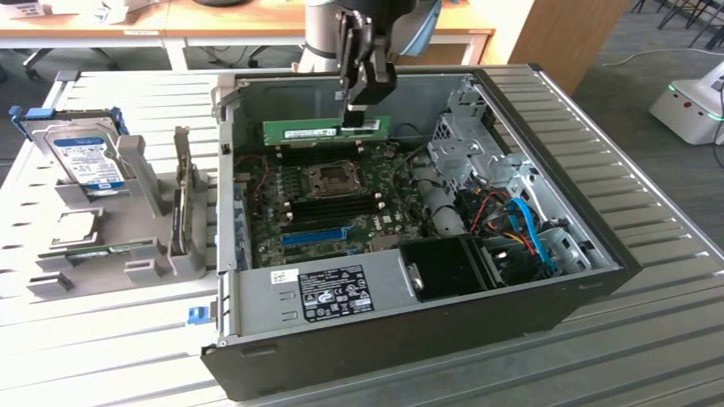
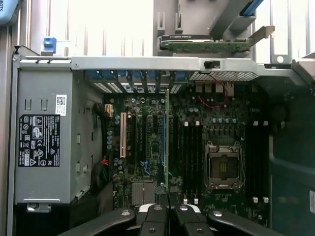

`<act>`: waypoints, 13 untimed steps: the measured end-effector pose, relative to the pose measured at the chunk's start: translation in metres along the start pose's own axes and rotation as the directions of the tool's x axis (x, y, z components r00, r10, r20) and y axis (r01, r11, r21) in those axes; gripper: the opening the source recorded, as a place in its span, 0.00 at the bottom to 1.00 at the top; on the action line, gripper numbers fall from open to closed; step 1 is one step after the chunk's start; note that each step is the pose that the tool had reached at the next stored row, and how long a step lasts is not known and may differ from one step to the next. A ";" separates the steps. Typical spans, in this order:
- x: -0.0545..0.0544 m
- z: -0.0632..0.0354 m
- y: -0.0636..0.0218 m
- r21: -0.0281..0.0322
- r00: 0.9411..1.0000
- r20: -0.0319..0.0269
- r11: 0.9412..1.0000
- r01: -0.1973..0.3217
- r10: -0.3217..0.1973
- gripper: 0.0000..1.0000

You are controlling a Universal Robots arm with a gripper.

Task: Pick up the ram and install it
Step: 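Pick up the ram and move it above insertion slot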

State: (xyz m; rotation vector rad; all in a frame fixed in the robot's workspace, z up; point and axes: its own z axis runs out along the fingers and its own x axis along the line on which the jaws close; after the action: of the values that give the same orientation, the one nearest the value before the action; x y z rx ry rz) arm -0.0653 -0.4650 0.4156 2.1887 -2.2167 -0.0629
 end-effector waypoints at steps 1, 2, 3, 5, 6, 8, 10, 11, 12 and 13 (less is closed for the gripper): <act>0.000 -0.0001 -0.0017 0.000 1.000 0.000 1.000 0.000 0.000 0.12; 0.000 -0.0001 -0.0033 0.000 1.000 0.000 1.000 0.000 0.000 0.12; 0.000 -0.0002 -0.0049 0.000 1.000 0.000 1.000 0.000 0.000 0.12; 0.000 -0.0003 -0.0069 0.000 1.000 0.000 1.000 0.000 0.000 0.12; 0.000 -0.0003 -0.0069 0.000 1.000 0.000 1.000 0.000 0.000 0.12; 0.000 -0.0003 -0.0069 0.000 1.000 0.000 1.000 0.000 0.000 0.12; 0.000 -0.0003 -0.0069 0.000 1.000 0.000 1.000 0.000 0.000 0.12; 0.000 -0.0002 -0.0069 0.000 1.000 0.000 1.000 0.000 0.000 0.12; 0.000 0.0002 -0.0070 0.000 1.000 0.000 1.000 0.000 0.000 0.12; 0.000 0.0007 -0.0070 0.000 1.000 0.000 1.000 0.000 0.000 0.12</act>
State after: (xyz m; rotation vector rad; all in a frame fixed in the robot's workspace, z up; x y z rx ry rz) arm -0.0583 -0.4649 0.4146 2.1889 -2.2164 -0.0632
